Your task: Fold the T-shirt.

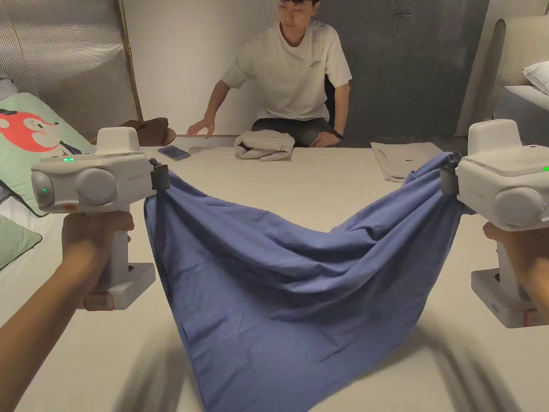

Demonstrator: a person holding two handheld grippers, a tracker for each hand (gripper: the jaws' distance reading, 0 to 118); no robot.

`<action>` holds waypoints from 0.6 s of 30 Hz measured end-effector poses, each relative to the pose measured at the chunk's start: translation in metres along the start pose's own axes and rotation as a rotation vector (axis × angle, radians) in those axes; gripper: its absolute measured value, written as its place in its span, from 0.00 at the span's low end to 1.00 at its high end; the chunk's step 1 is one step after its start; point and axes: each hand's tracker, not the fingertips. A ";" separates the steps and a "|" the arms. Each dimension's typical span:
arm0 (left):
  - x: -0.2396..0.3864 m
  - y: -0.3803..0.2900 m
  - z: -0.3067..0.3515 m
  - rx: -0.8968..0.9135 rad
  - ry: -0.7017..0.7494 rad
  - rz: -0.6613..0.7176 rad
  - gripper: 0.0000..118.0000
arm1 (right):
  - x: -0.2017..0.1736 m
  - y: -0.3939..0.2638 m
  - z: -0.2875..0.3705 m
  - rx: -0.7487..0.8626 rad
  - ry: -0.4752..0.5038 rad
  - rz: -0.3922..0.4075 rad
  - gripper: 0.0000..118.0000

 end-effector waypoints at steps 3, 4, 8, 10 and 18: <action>-0.001 0.046 -0.005 0.083 0.053 -0.039 0.02 | 0.010 0.039 -0.010 0.067 -0.038 0.016 0.04; 0.000 0.057 -0.009 0.096 0.067 -0.051 0.02 | 0.013 0.048 -0.015 0.079 -0.045 0.002 0.04; -0.001 0.094 -0.022 0.192 0.136 -0.062 0.02 | 0.023 0.073 -0.031 0.171 -0.119 0.016 0.04; -0.003 0.104 -0.033 0.214 0.171 -0.066 0.02 | 0.026 0.076 -0.041 0.195 -0.141 0.028 0.04; -0.019 0.086 -0.093 0.187 0.216 -0.063 0.02 | 0.027 0.038 -0.095 0.153 -0.127 -0.006 0.04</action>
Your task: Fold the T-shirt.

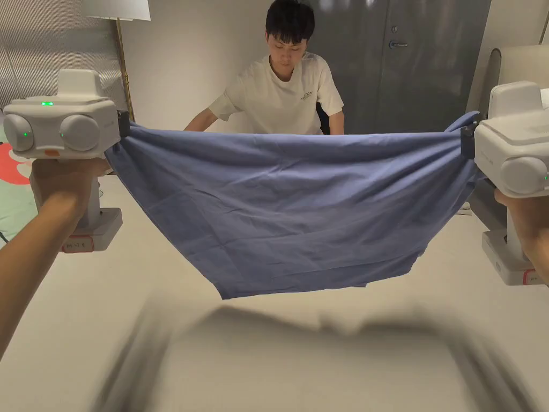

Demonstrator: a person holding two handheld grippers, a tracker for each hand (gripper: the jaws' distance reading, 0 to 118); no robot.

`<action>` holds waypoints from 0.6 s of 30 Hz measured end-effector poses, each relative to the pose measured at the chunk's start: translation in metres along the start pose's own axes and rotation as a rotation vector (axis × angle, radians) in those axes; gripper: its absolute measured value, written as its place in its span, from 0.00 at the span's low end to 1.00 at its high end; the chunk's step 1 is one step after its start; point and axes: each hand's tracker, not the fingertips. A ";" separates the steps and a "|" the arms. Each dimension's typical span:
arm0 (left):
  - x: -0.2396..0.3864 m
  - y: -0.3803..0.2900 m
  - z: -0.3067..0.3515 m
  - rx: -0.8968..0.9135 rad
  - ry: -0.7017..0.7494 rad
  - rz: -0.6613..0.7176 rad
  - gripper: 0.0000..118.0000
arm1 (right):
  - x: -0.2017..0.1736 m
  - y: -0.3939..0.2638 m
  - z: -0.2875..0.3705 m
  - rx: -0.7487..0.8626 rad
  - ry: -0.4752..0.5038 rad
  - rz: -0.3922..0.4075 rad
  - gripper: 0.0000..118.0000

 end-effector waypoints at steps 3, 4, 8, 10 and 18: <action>0.002 -0.033 -0.015 -0.040 0.009 -0.004 0.02 | -0.013 -0.033 -0.007 -0.023 -0.003 0.004 0.04; 0.002 -0.046 -0.019 -0.055 0.011 -0.001 0.02 | -0.017 -0.044 -0.008 -0.037 -0.002 0.012 0.04; 0.001 -0.111 -0.026 -0.163 0.008 -0.030 0.02 | -0.032 -0.101 -0.009 -0.155 0.030 0.002 0.04; -0.001 -0.142 -0.023 -0.219 0.015 -0.035 0.02 | -0.038 -0.129 -0.005 -0.206 0.040 0.013 0.04; -0.014 -0.246 0.011 -0.395 0.010 -0.022 0.02 | -0.042 -0.221 0.028 -0.379 0.084 -0.016 0.04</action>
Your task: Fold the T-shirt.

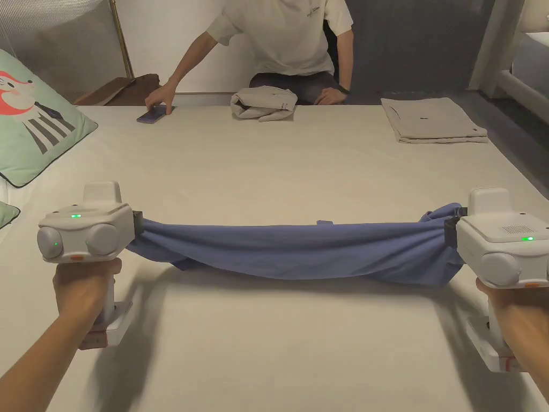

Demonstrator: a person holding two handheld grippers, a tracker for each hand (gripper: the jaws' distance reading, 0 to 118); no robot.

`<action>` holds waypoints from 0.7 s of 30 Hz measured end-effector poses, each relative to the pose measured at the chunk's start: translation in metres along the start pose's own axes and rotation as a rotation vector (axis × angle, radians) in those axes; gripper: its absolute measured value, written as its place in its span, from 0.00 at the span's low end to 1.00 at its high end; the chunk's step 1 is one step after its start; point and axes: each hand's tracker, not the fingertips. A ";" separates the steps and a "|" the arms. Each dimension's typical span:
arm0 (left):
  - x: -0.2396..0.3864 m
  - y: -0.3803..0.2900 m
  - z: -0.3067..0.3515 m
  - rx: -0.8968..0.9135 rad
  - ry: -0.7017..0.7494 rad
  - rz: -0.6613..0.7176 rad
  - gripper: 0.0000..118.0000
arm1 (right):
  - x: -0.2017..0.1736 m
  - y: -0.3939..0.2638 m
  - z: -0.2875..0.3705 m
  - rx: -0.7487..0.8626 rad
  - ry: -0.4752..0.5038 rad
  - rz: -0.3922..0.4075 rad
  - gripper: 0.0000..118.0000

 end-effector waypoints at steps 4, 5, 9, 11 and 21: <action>-0.005 -0.043 0.016 -0.057 -0.006 0.003 0.02 | 0.003 -0.034 0.018 -0.054 0.017 -0.002 0.04; -0.007 -0.053 0.022 -0.066 -0.006 -0.001 0.02 | 0.003 -0.043 0.029 -0.063 0.021 -0.014 0.04; -0.021 -0.088 0.051 -0.100 -0.023 0.017 0.02 | 0.010 -0.072 0.065 -0.098 0.044 -0.038 0.04; -0.027 -0.102 0.069 -0.109 -0.029 0.026 0.02 | 0.014 -0.084 0.081 -0.108 0.054 -0.059 0.04; -0.063 -0.179 0.159 -0.162 -0.029 0.049 0.02 | 0.026 -0.138 0.182 -0.168 0.094 -0.130 0.04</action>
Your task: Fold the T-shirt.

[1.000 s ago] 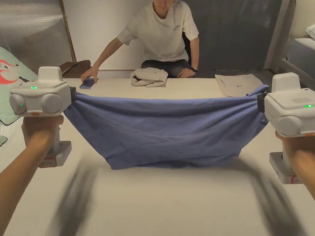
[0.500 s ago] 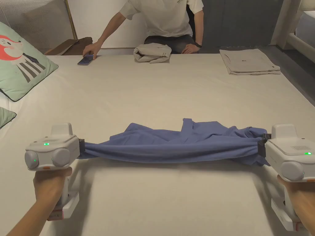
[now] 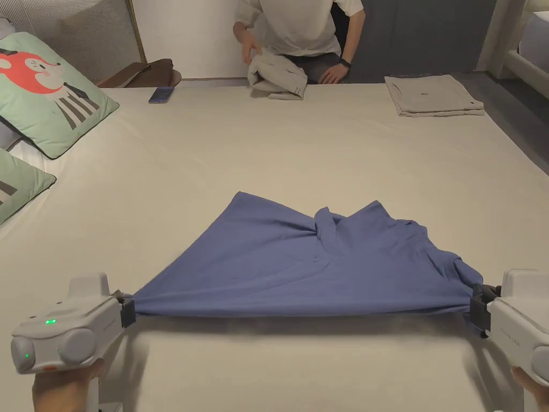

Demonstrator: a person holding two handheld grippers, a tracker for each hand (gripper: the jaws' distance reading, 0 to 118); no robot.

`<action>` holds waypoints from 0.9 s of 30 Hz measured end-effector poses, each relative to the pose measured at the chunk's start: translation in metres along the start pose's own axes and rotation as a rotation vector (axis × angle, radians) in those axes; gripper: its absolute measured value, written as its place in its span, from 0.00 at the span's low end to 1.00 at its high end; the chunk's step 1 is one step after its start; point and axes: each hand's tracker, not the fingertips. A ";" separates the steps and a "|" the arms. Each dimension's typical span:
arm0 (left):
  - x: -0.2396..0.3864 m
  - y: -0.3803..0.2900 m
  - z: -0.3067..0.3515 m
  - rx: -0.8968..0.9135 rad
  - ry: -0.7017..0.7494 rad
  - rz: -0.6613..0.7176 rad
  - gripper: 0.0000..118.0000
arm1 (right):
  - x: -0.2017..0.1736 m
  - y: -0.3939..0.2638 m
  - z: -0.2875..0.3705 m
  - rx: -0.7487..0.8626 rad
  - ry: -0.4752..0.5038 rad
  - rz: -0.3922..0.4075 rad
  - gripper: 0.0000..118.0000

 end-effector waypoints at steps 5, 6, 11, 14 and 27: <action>-0.013 -0.044 0.033 -0.036 -0.002 0.001 0.02 | 0.005 -0.036 0.035 -0.062 -0.001 -0.061 0.04; -0.015 -0.053 0.038 -0.044 -0.002 0.001 0.02 | 0.007 -0.044 0.040 -0.075 -0.003 -0.076 0.04; -0.021 -0.084 0.047 -0.115 0.004 0.013 0.02 | 0.008 -0.079 0.051 -0.147 -0.008 -0.105 0.04; -0.020 -0.092 0.045 -0.134 0.008 0.022 0.02 | 0.006 -0.091 0.046 -0.194 -0.009 -0.119 0.04; -0.020 -0.078 0.050 -0.150 0.010 0.067 0.32 | 0.005 -0.078 0.053 -0.217 -0.035 -0.171 0.26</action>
